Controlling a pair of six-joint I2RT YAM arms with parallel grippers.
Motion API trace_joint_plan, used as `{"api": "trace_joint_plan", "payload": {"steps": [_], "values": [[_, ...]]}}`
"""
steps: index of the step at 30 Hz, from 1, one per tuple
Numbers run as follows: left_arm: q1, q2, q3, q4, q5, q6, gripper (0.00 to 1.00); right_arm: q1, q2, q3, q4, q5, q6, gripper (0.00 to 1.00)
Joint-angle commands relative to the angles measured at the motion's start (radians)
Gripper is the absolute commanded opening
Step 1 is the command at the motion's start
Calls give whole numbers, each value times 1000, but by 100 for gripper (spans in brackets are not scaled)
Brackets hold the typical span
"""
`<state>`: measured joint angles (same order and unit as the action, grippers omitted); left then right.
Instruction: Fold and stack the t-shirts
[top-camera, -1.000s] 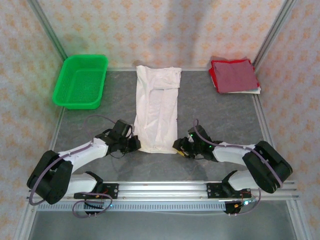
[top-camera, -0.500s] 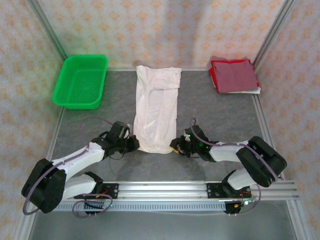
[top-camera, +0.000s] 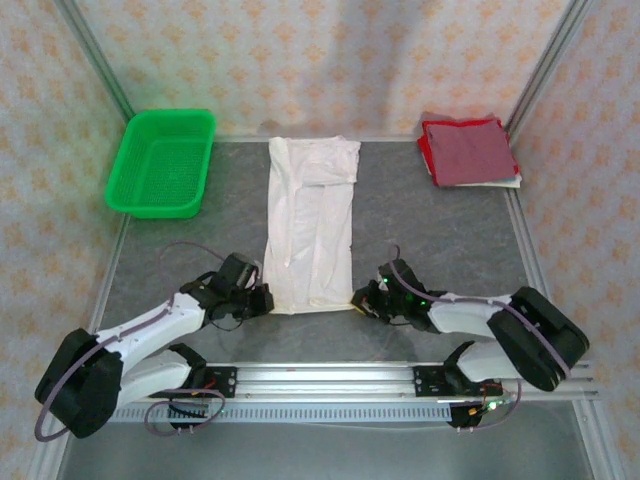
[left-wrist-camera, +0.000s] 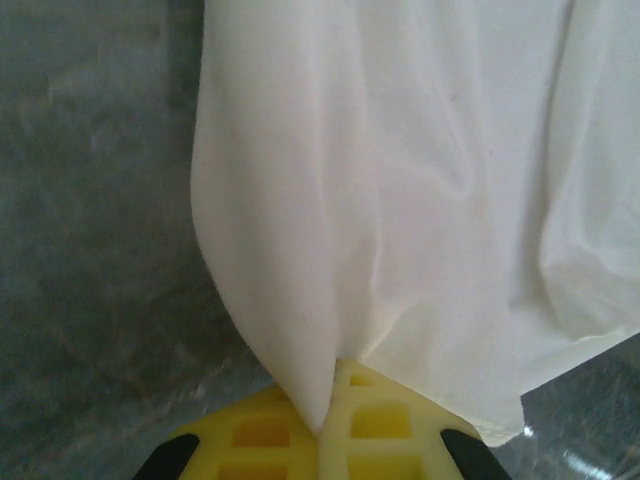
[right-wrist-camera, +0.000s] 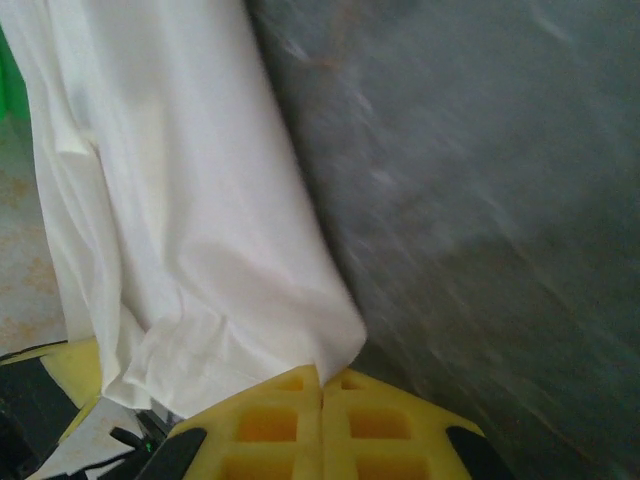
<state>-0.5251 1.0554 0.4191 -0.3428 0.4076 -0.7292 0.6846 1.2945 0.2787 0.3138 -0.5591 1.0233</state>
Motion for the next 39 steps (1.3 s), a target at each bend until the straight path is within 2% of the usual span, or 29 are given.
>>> {"api": "trace_joint_plan", "payload": {"steps": [1,6,11,14,17,24,32,39], "values": [[-36,-61,-26,-122,-15,-33,0,4,-100,-38,-79,16,-20,0],[-73,-55,16,-130,-28,-76,0,4,-202,33,-188,49,-66,0],[-67,16,186,-231,-73,-52,0,5,-167,144,-271,98,-111,0],[-31,61,295,-310,-71,-19,0,4,-144,224,-335,159,-146,0],[39,110,376,-333,-27,32,0,-6,-91,305,-382,207,-197,0],[151,271,523,-366,-8,156,0,-85,86,470,-377,186,-294,0],[210,437,612,-348,-4,218,0,-138,235,601,-381,204,-381,0],[235,566,728,-372,-12,276,0,-153,347,673,-358,187,-395,0]]}}
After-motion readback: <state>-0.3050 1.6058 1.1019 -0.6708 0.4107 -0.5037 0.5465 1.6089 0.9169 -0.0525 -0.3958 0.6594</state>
